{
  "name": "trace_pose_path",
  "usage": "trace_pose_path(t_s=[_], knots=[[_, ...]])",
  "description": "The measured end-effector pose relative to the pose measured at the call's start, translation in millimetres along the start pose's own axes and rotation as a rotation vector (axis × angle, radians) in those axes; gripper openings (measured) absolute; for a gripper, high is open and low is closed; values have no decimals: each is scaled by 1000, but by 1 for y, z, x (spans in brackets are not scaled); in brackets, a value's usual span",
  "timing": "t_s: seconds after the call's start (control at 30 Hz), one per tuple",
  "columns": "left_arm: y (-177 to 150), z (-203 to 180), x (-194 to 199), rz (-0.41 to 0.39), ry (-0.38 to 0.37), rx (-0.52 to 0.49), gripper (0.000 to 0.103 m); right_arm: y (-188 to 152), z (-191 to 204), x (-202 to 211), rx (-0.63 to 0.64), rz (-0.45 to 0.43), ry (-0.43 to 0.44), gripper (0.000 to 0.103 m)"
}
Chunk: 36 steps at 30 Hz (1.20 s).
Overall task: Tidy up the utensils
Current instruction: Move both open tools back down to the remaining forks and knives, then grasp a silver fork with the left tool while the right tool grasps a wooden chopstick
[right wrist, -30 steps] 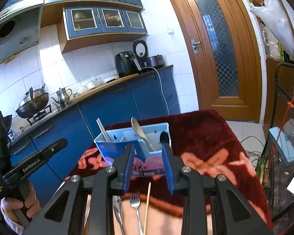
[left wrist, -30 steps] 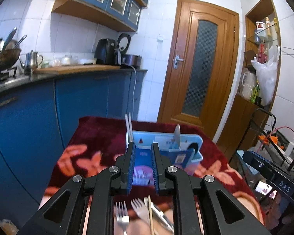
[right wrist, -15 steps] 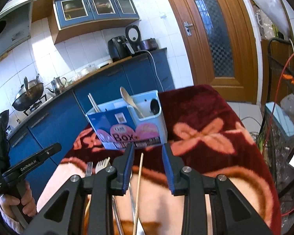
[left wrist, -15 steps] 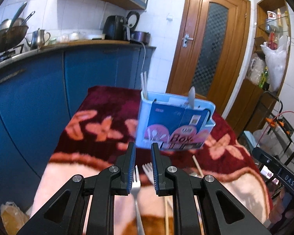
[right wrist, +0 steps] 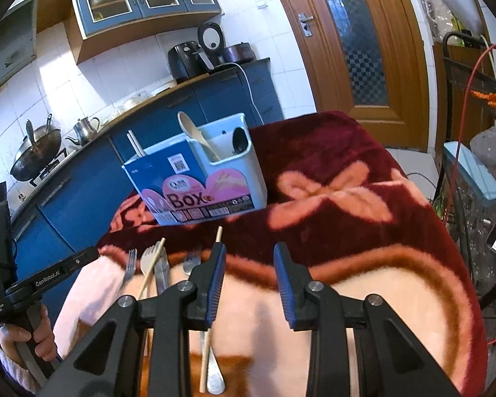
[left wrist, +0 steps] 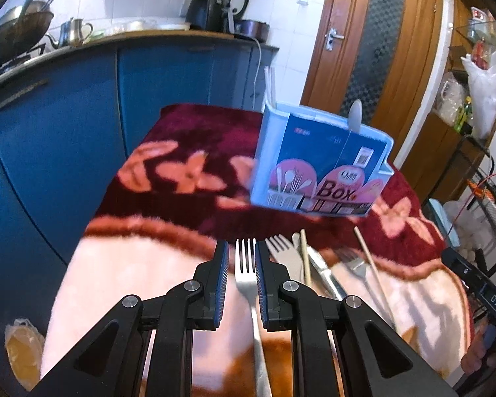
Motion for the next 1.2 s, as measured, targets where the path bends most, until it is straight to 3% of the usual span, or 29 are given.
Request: trace_pose_path(t_s=[0.27,0.73,0.97,1.2], knots=[[-15,1,-23,95,7,0,16,-11,-7,-9,-13,40,-4,33],[-39,-7,-45,305,-70,-23,16,-16,-15,-15,-26,64,-4,34],[-39,-15,-50,394,-69,-123,15,-17,-14,-16,-22,70,-5,34],[-36,-13,-51,408,-68,-143,7,-15,-6,-15,5,82,-2,34]])
Point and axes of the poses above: each gripper's, at about its wrist camera, not at the fingertips, and x roughly against the way its jaws point, z to its left, y to its top, the point moved 6 cm from there along -x, roughly the way its jaws point, and after that the axes turned 1 degree about y, right-handed, at the moved point
